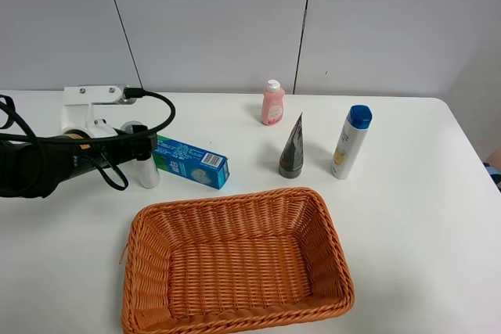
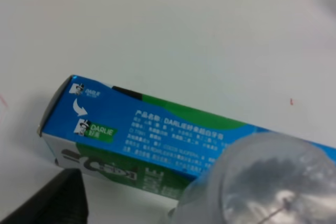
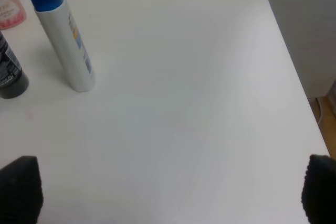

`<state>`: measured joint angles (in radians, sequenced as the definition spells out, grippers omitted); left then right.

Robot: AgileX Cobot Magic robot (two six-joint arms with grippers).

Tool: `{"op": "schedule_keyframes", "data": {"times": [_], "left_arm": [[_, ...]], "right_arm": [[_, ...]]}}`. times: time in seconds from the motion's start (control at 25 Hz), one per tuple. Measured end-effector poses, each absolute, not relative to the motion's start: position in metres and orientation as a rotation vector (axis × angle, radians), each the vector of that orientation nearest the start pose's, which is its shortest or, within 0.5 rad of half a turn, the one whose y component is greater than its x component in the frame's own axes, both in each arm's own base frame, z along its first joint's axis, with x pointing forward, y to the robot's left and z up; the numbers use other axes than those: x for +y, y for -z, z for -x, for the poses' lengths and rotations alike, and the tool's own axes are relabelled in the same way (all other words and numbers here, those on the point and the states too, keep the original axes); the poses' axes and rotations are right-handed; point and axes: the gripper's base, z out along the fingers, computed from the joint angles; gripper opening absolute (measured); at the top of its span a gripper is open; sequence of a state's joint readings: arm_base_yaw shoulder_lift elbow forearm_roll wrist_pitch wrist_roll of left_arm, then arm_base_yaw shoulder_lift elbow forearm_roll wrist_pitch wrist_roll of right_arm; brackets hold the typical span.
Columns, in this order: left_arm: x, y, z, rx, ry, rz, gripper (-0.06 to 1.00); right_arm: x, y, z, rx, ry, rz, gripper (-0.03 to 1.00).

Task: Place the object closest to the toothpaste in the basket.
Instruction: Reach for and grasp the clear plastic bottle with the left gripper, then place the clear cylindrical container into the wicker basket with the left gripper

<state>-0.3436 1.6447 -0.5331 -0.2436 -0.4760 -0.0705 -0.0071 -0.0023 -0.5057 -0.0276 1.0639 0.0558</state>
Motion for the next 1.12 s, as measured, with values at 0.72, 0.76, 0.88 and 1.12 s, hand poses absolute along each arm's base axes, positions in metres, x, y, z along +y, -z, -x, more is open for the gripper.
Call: {"op": "schedule_keyframes", "data": {"times": [0.72, 0.76, 0.88, 1.12], "left_arm": [[-0.085, -0.194, -0.267, 1.956, 0.352, 0.064, 0.43], [-0.085, -0.204, -0.264, 1.921, 0.361, 0.05, 0.43], [-0.082, -0.239, -0.25, 1.821, 0.393, 0.018, 0.43], [-0.078, -0.289, -0.221, 1.874, 0.36, -0.139, 0.43]], "right_arm": [[-0.002, -0.279, 0.006, 2.038, 0.003, -0.066, 0.99], [-0.002, -0.279, 0.006, 2.038, 0.003, -0.066, 0.99], [-0.002, -0.279, 0.006, 2.038, 0.003, -0.066, 0.99], [-0.002, -0.279, 0.006, 2.038, 0.003, -0.066, 0.99]]}}
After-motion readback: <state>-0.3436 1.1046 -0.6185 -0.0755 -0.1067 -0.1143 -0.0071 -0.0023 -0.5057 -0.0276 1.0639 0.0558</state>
